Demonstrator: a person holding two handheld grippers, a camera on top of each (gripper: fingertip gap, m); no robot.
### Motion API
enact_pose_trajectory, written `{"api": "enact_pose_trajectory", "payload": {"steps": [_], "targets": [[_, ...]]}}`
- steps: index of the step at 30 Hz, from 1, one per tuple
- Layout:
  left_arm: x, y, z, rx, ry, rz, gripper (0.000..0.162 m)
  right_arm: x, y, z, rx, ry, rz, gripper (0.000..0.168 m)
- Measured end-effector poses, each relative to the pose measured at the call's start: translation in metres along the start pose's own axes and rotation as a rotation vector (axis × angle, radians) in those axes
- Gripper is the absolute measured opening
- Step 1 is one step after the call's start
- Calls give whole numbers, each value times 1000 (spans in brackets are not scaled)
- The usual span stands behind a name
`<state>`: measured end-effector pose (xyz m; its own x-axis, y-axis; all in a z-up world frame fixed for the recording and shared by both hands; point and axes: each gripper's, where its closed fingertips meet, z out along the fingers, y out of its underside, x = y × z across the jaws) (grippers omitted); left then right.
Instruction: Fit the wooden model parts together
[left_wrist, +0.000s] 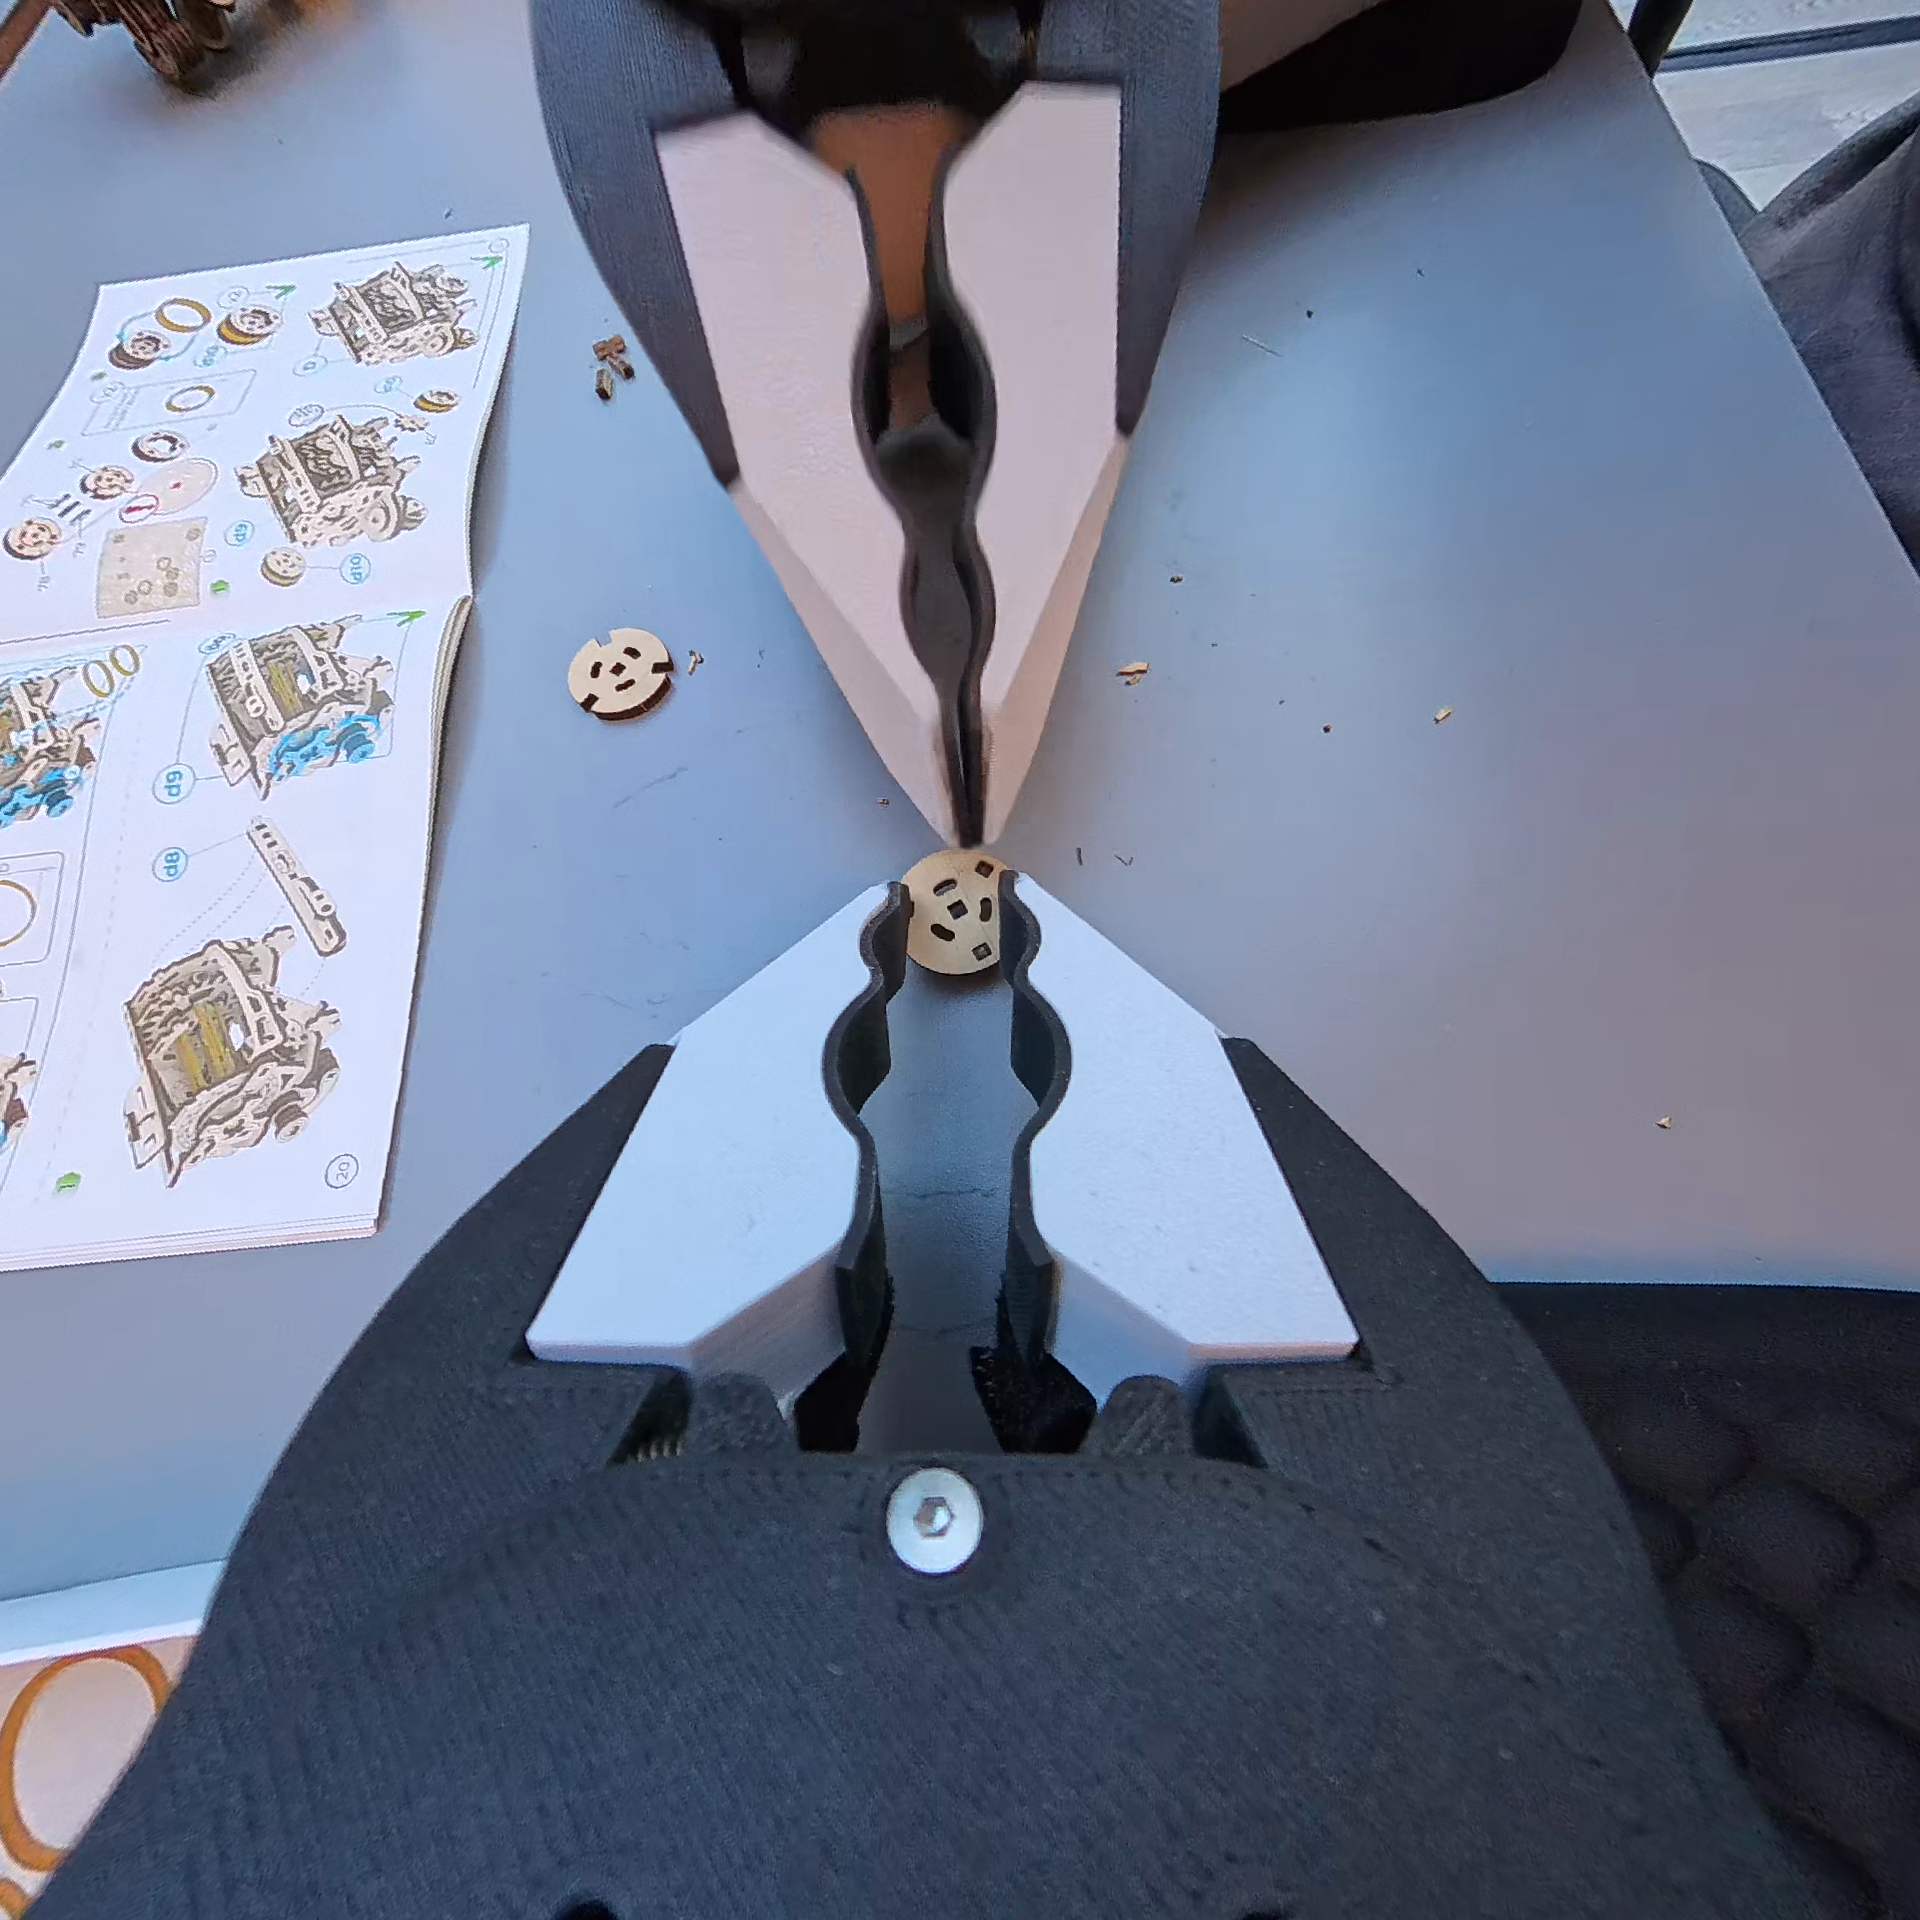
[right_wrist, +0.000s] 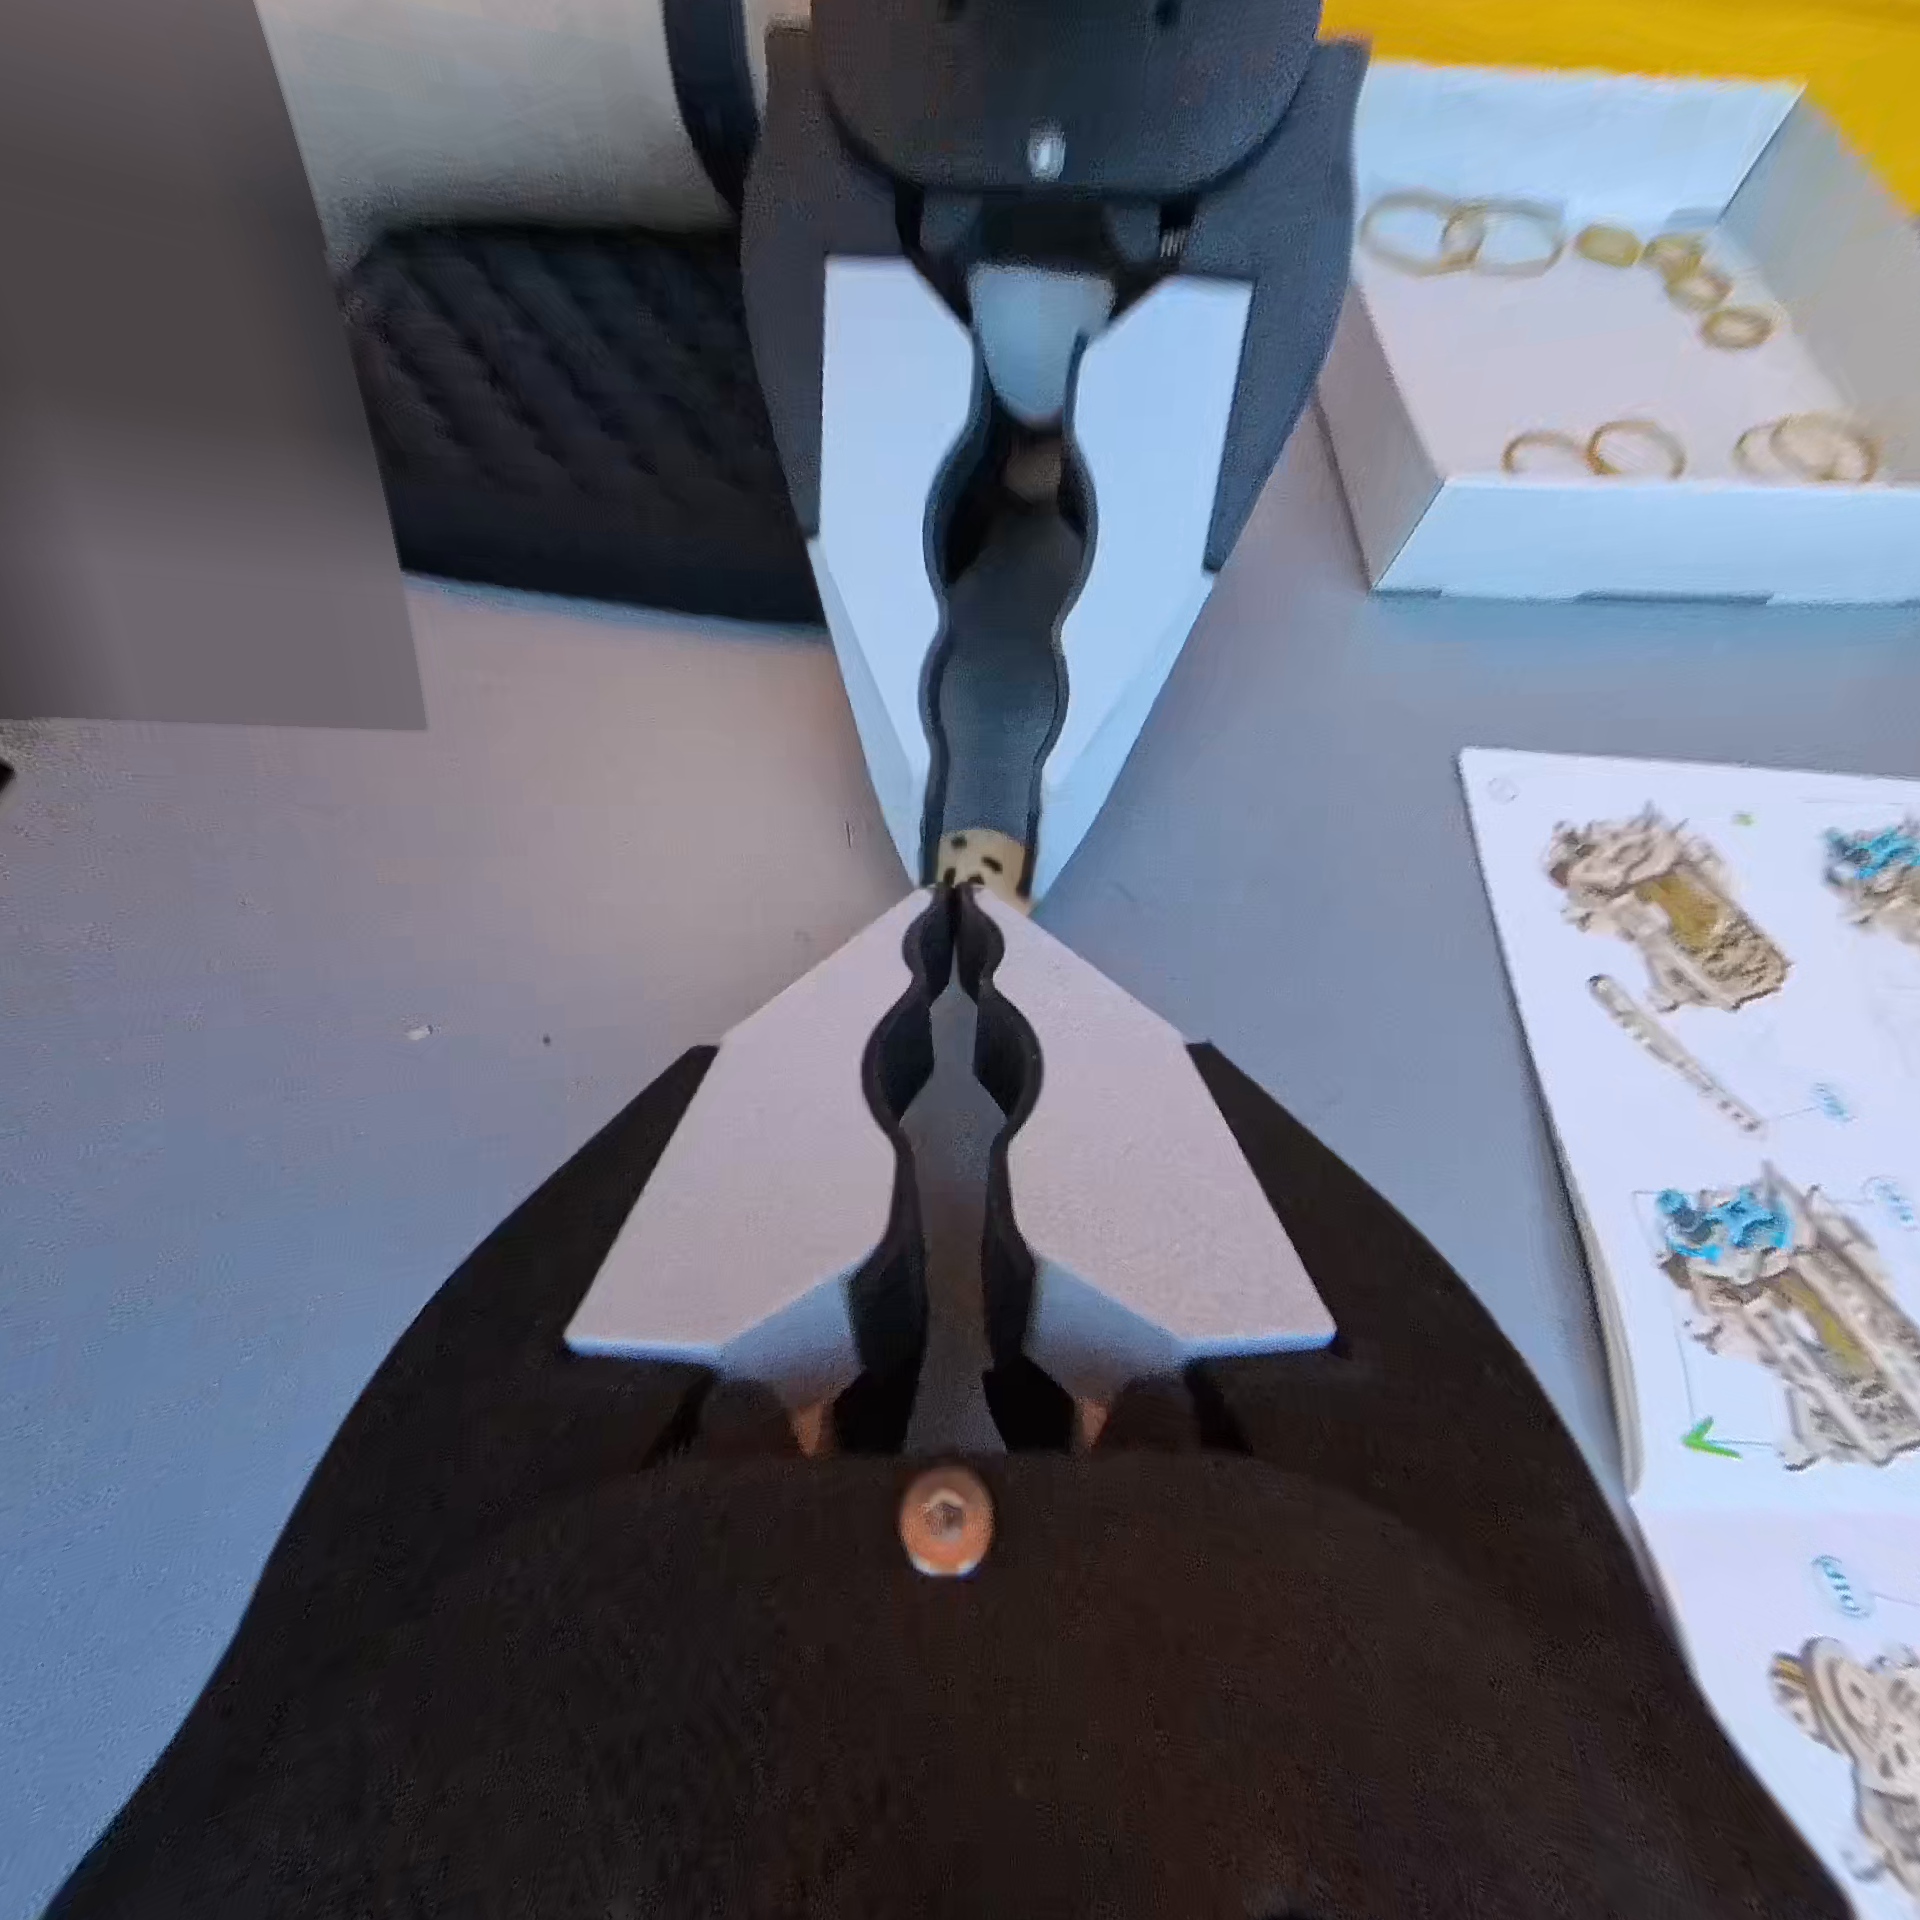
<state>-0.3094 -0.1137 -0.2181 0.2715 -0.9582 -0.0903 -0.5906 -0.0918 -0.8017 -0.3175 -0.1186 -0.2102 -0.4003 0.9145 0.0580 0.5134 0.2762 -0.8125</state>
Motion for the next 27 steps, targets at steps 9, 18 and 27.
{"api": "enact_pose_trajectory", "payload": {"steps": [9,18,27], "targets": [[0,0,0,0,-1,0,16,0,-7,-3,21,10,-36,0],[0,0,0,0,-4,-1,16,3,-2,-4,-5,7,-8,0],[-7,2,-20,33,-13,-81,37,12,-3,-15,42,67,-74,2]]}}
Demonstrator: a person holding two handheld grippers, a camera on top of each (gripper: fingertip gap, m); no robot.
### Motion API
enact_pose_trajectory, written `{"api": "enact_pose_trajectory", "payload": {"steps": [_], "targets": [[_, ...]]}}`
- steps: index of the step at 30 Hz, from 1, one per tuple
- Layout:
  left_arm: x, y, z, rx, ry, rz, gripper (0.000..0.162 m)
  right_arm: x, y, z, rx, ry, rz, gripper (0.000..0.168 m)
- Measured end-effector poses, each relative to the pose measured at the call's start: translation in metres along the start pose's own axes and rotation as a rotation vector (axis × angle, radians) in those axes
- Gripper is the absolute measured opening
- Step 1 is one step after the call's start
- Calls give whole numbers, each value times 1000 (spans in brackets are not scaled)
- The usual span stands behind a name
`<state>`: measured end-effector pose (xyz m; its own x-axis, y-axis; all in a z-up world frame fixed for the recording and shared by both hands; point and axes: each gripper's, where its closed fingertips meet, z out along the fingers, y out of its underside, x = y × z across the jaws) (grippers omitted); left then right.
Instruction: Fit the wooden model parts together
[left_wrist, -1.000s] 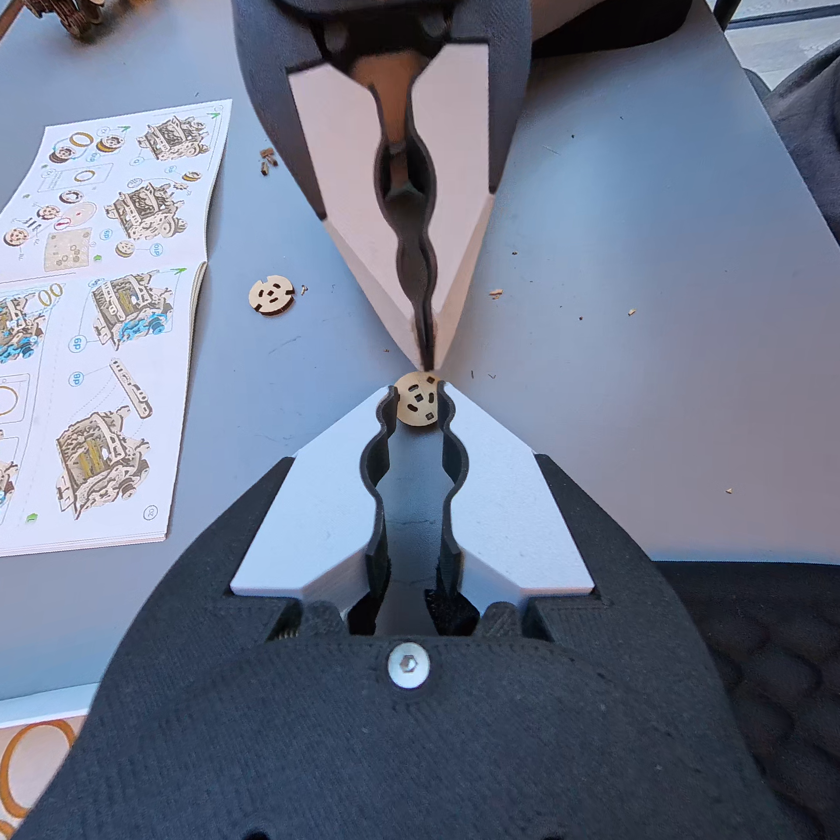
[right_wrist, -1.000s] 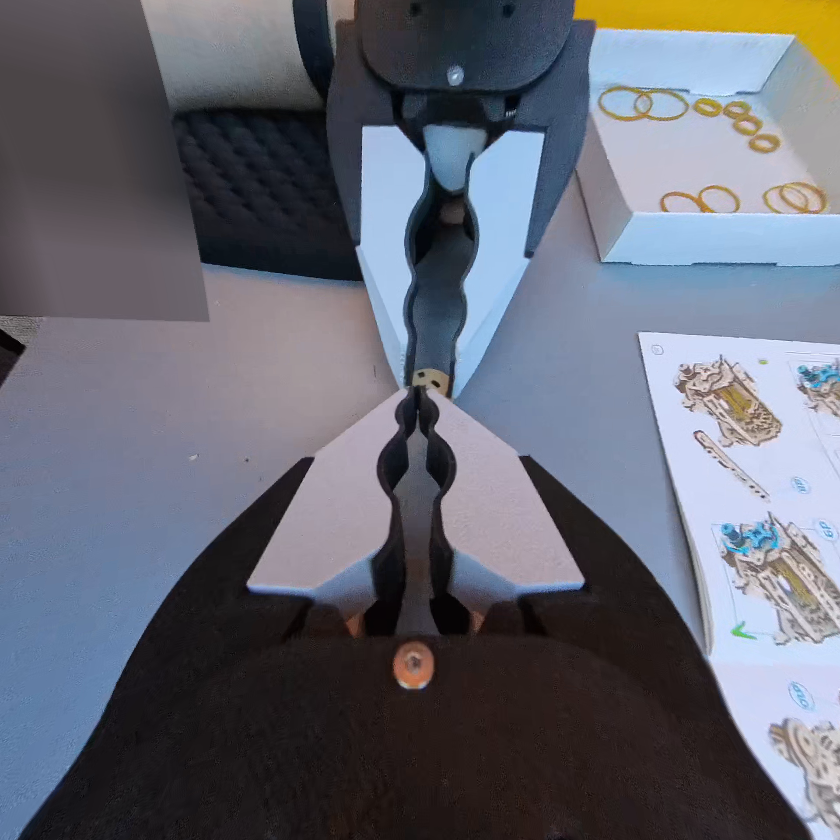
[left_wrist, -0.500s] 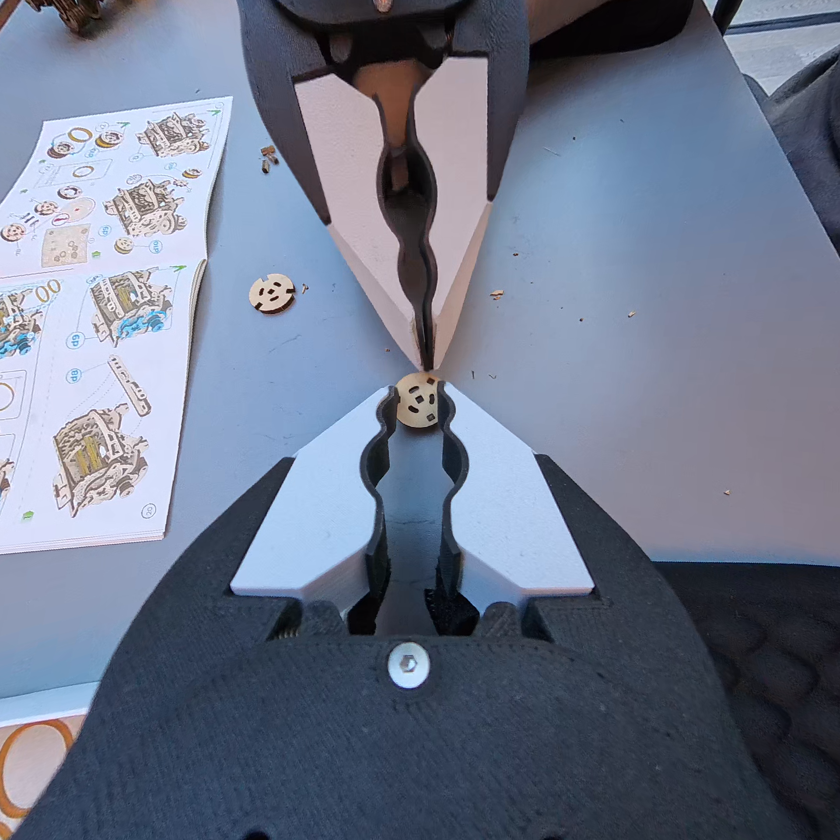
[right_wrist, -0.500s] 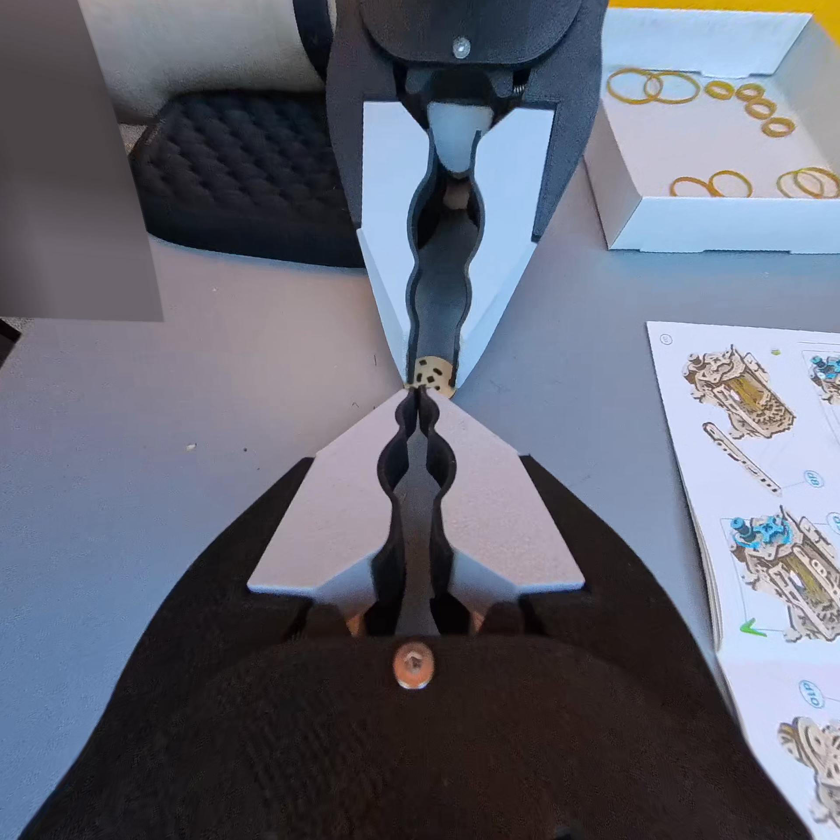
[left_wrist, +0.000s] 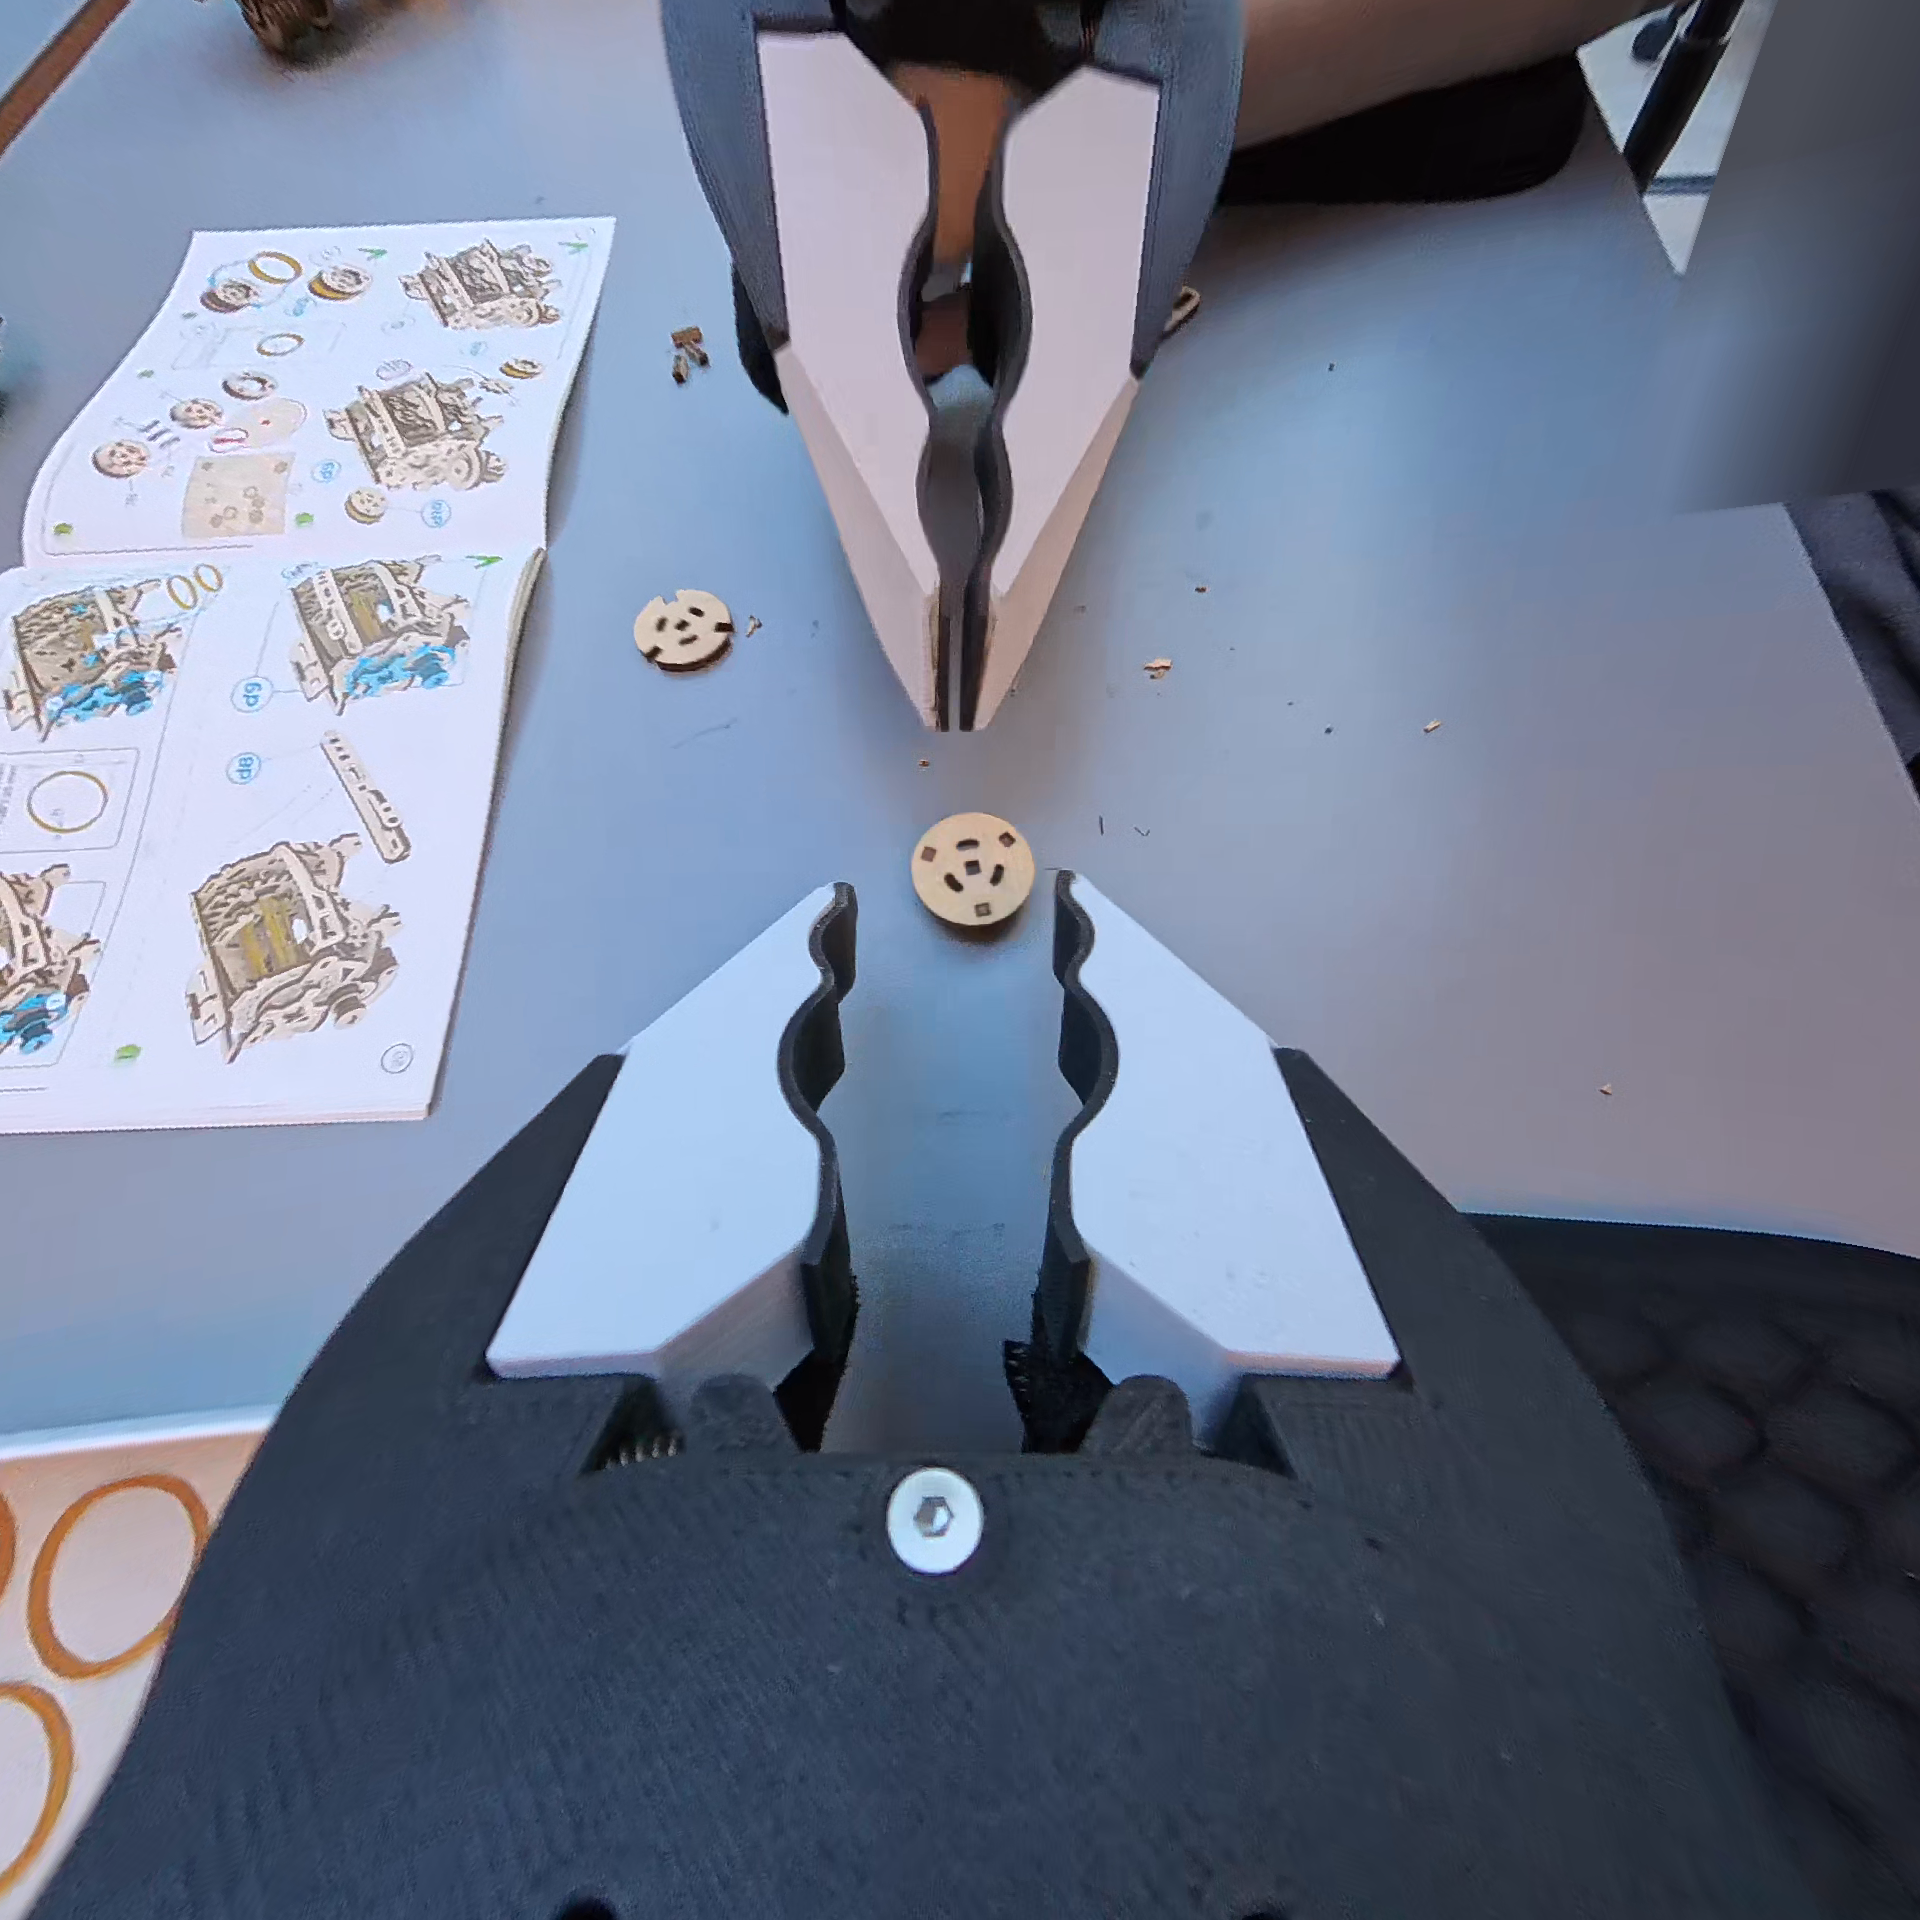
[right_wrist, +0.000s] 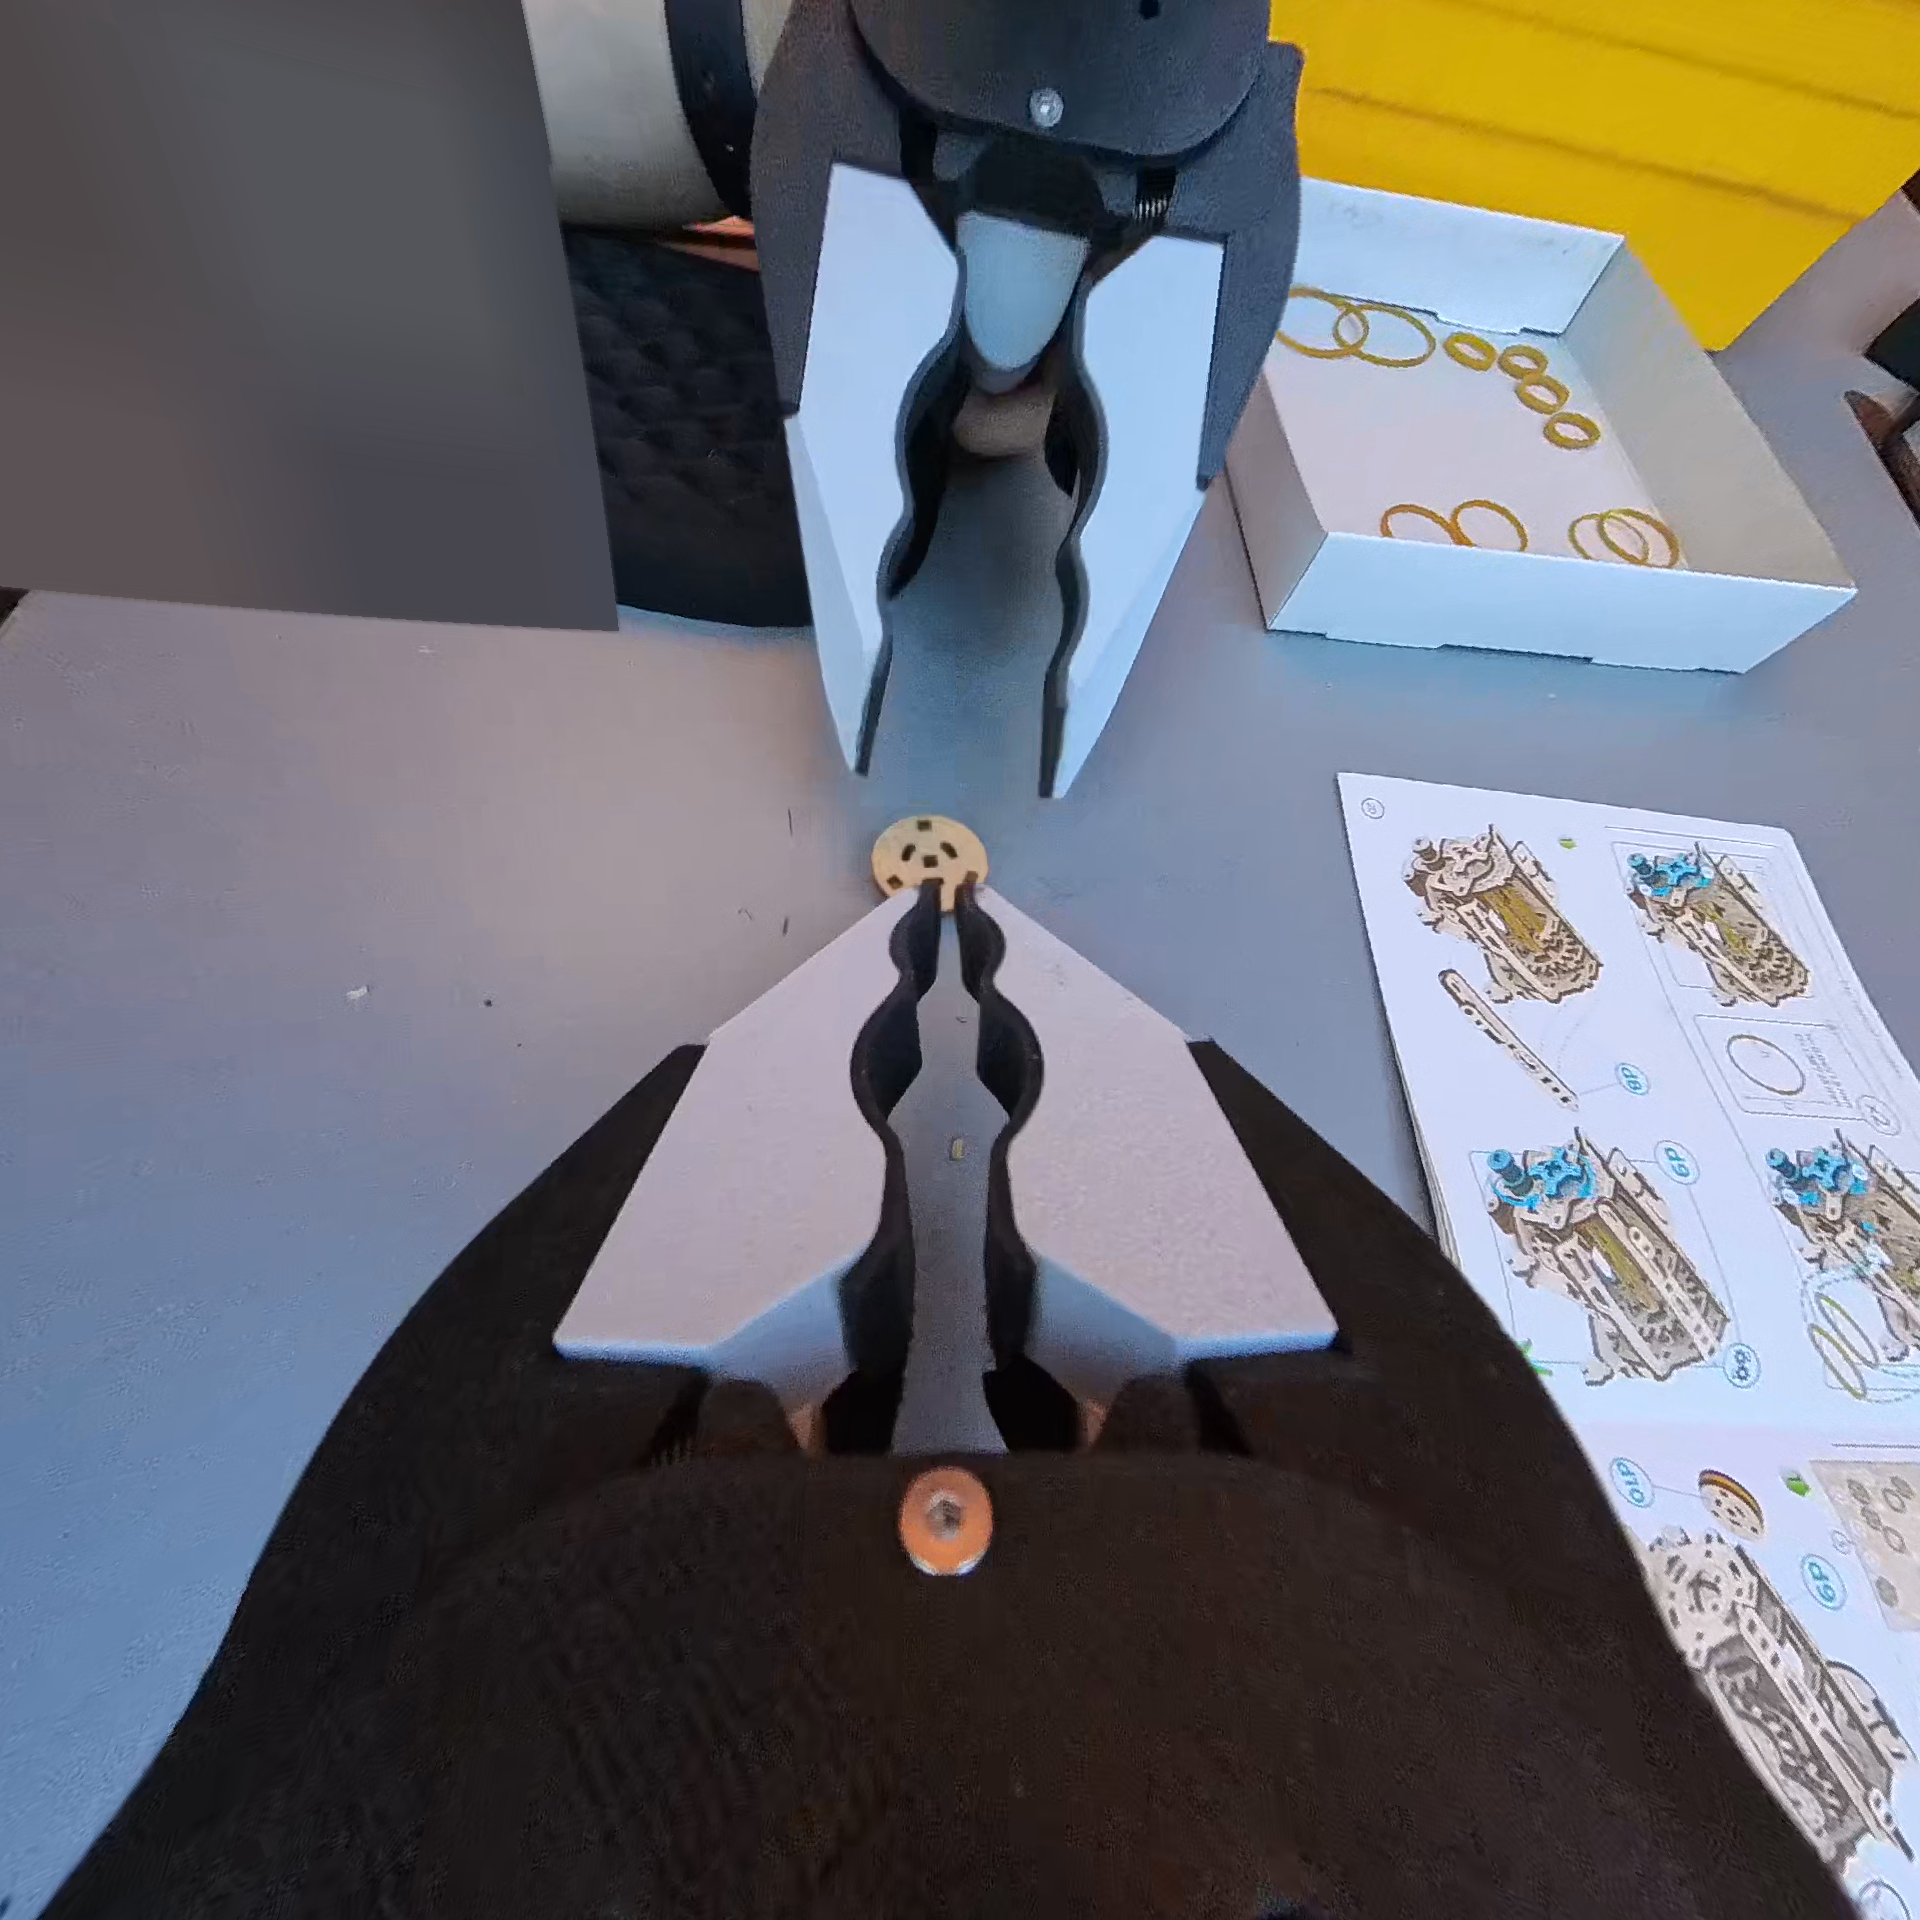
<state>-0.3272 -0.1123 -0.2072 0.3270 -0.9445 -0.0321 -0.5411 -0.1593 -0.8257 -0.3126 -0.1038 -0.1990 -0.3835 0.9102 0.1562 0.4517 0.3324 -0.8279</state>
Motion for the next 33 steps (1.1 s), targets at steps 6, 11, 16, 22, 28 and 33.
{"api": "enact_pose_trajectory", "payload": {"steps": [6,11,16,22,28,33], "targets": [[-10,-2,-15,25,-50,-11,34,-7,5,8,-28,-20,-56,15],[-12,8,-11,-35,-77,21,33,-7,1,15,-25,8,-181,26],[-10,13,-7,-63,-67,20,33,-7,8,26,-89,13,-225,20],[-7,9,-6,-53,-52,22,32,-6,-5,19,-13,-23,-30,3],[1,-6,-13,31,12,-31,30,4,-1,17,-1,-225,616,3],[-2,-1,-10,5,-8,-31,33,17,9,20,-29,-222,710,27]]}}
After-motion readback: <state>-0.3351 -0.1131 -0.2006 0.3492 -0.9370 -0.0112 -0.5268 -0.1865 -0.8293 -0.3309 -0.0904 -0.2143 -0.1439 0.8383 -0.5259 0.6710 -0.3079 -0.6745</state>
